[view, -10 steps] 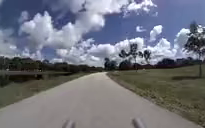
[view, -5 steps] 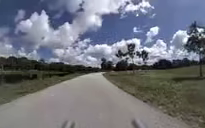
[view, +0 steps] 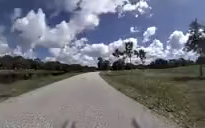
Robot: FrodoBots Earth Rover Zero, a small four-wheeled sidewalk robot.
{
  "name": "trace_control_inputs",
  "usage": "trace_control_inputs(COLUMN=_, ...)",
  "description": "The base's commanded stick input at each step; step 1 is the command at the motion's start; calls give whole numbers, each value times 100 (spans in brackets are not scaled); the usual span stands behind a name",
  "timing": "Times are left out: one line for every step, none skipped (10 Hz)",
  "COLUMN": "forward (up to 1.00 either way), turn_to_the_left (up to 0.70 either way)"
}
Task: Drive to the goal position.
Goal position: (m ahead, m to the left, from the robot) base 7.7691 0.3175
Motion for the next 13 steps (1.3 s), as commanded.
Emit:
trace_control_inputs(forward=70, turn_to_the_left=35)
trace_control_inputs(forward=70, turn_to_the_left=35)
trace_control_inputs(forward=70, turn_to_the_left=35)
trace_control_inputs(forward=70, turn_to_the_left=13)
trace_control_inputs(forward=70, turn_to_the_left=5)
trace_control_inputs(forward=70, turn_to_the_left=27)
trace_control_inputs(forward=70, turn_to_the_left=31)
trace_control_inputs(forward=70, turn_to_the_left=35)
trace_control_inputs(forward=70, turn_to_the_left=32)
trace_control_inputs(forward=70, turn_to_the_left=3)
trace_control_inputs(forward=70, turn_to_the_left=0)
trace_control_inputs(forward=70, turn_to_the_left=0)
trace_control_inputs(forward=70, turn_to_the_left=3)
